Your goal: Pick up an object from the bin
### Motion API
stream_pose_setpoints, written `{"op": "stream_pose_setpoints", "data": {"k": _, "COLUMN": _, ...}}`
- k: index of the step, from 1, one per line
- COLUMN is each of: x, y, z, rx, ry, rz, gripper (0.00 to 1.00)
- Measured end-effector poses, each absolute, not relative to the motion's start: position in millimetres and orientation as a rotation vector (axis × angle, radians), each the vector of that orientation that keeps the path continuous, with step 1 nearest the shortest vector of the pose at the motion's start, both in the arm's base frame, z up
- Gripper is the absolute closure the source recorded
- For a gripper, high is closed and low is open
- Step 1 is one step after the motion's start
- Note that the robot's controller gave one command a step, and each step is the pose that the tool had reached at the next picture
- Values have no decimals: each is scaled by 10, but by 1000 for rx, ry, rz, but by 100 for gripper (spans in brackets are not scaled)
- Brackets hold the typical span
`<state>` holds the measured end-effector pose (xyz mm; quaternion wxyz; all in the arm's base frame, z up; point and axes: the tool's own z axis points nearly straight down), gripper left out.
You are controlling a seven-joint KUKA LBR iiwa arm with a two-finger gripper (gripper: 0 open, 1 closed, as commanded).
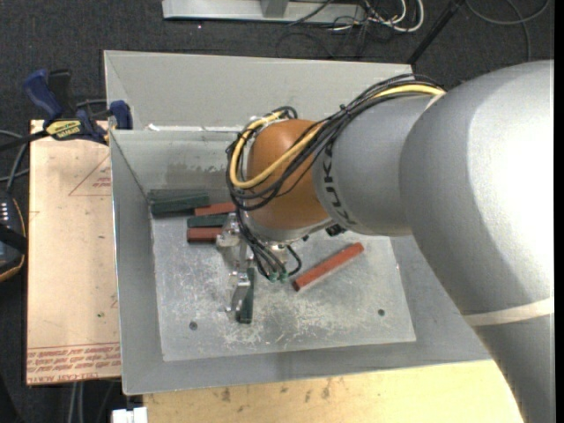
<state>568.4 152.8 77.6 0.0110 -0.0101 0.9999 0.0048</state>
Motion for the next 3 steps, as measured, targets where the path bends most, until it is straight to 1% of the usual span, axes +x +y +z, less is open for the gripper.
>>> {"op": "stream_pose_setpoints", "data": {"k": 1, "x": 5604, "y": 1487, "z": 798, "rx": -226, "ry": 3110, "rz": 9, "gripper": 0}}
{"op": "stream_pose_setpoints", "data": {"k": 2, "x": 5455, "y": 1385, "z": 808, "rx": -744, "ry": 3039, "rz": 2, "gripper": 0}}
{"op": "stream_pose_setpoints", "data": {"k": 3, "x": 5564, "y": 1251, "z": 801, "rx": -1021, "ry": 2945, "rz": 5, "gripper": 100}}
